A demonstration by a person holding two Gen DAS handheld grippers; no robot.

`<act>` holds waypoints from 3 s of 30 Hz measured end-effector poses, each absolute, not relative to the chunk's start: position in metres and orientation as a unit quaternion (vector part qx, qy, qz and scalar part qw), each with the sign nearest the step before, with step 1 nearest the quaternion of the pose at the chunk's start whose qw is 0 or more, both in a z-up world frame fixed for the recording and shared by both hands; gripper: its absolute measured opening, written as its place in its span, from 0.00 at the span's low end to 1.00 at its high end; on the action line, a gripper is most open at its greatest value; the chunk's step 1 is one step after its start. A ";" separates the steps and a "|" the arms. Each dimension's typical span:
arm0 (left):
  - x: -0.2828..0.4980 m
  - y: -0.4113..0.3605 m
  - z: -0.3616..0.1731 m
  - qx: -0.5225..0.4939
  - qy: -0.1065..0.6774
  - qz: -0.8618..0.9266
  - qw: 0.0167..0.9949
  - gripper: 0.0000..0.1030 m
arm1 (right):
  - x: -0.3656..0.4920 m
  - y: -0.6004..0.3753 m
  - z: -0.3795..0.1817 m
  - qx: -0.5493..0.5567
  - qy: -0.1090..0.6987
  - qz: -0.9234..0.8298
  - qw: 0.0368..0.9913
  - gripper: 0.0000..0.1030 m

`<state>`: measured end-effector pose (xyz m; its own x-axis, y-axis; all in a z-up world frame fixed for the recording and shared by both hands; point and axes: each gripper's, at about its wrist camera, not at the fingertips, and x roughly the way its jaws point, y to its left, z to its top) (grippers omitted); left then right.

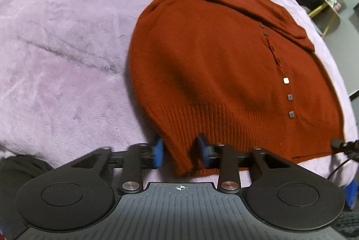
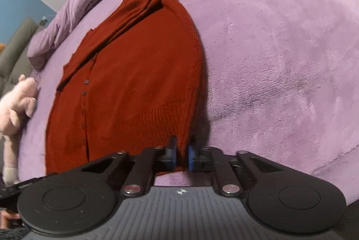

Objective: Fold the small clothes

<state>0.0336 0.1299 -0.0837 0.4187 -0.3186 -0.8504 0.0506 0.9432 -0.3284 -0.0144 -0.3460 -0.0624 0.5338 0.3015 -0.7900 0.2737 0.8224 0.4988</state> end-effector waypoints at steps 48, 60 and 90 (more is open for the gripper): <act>0.183 0.113 -0.070 -0.009 0.426 -0.141 0.894 0.08 | 0.130 -0.305 -0.040 0.008 0.384 0.057 0.922 0.07; 0.232 0.126 -0.006 -0.109 0.307 -0.116 0.938 0.08 | 0.189 -0.320 0.016 0.074 0.269 0.028 0.960 0.07; 0.261 0.101 -0.010 -0.041 0.362 -0.090 0.927 0.08 | 0.229 -0.305 0.004 0.019 0.299 0.027 0.954 0.08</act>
